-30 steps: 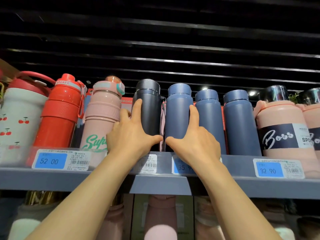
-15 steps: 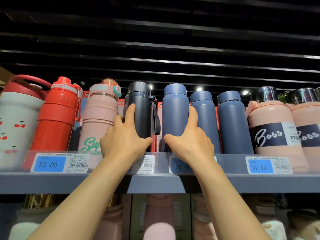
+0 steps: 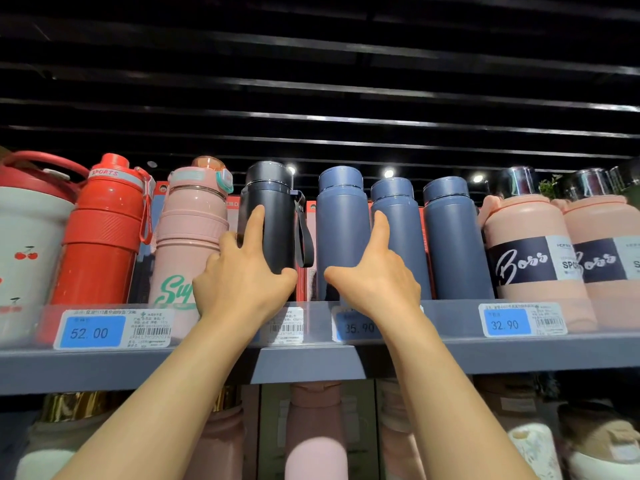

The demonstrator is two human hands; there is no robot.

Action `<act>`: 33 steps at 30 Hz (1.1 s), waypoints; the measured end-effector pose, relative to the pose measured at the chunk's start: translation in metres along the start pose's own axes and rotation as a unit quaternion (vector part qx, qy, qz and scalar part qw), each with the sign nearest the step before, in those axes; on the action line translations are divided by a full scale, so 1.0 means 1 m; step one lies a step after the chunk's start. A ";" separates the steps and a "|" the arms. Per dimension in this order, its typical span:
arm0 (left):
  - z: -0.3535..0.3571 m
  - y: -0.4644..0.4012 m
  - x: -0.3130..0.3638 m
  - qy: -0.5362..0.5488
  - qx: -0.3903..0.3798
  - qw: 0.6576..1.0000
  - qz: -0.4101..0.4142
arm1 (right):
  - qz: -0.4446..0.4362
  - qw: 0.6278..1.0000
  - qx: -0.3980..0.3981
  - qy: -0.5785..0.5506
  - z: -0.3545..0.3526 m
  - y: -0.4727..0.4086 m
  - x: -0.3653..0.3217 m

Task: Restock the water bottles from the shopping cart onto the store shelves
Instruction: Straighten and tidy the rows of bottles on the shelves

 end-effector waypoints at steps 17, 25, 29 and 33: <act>-0.001 0.002 0.000 0.025 0.004 1.000 0.001 | -0.001 0.995 0.054 0.086 0.016 0.002 -0.006; -0.009 0.009 0.004 0.033 0.040 0.998 0.025 | -0.092 0.989 0.066 0.094 -0.011 0.011 0.000; -0.011 0.026 0.040 0.093 0.134 0.976 0.147 | -0.085 0.988 0.099 0.078 -0.057 0.002 0.030; -0.002 0.040 0.109 0.144 0.085 0.966 0.199 | -0.035 0.989 0.112 0.091 -0.094 -0.012 0.072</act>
Point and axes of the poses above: each hand's wrist, its own y-axis away from the middle knuckle, its own z-axis out of the palm, x = y × z, the point moved 4 cm from there along -y, towards the middle knuckle, and after that the axes turned 1 degree about x, right-handed, at the moved point
